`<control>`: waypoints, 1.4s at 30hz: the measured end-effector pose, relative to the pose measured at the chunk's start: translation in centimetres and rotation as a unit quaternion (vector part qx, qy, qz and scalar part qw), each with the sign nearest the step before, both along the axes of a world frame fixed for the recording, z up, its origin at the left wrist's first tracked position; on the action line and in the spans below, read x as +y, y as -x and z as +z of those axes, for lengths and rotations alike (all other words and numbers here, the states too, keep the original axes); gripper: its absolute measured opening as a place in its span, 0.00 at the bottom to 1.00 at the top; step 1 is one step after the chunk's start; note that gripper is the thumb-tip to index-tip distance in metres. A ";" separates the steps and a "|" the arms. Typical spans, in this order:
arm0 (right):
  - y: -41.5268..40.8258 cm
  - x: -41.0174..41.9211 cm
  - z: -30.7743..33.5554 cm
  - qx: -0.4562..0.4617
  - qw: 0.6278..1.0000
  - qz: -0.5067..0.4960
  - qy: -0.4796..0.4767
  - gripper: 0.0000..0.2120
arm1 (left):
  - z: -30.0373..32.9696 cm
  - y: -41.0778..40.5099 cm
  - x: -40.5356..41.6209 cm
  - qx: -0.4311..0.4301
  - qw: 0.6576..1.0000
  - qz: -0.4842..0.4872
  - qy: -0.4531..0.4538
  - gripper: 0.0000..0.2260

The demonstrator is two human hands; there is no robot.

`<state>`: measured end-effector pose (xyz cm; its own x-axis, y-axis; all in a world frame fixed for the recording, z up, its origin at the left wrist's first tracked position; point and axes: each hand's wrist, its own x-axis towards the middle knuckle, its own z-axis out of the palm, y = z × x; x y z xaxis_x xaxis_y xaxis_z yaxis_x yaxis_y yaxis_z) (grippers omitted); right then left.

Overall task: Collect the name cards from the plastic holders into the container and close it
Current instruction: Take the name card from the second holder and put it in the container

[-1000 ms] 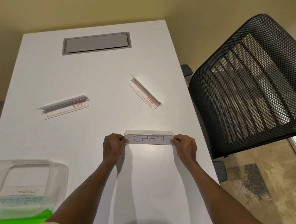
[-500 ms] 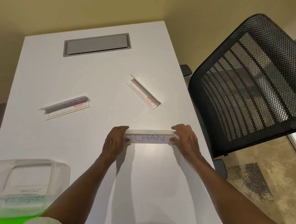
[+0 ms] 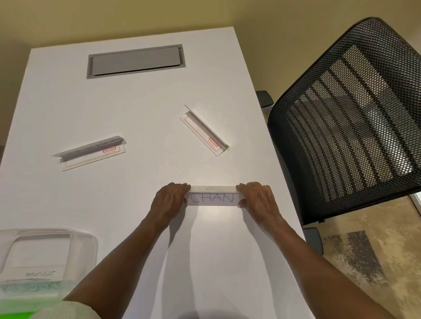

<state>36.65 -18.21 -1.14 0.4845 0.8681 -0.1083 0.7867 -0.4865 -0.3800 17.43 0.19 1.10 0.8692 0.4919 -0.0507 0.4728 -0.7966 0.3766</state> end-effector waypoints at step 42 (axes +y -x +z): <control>11.4 2.4 12.4 -0.076 0.993 0.038 -0.083 0.16 | 12.7 13.4 2.4 -0.009 0.992 0.117 0.045 0.18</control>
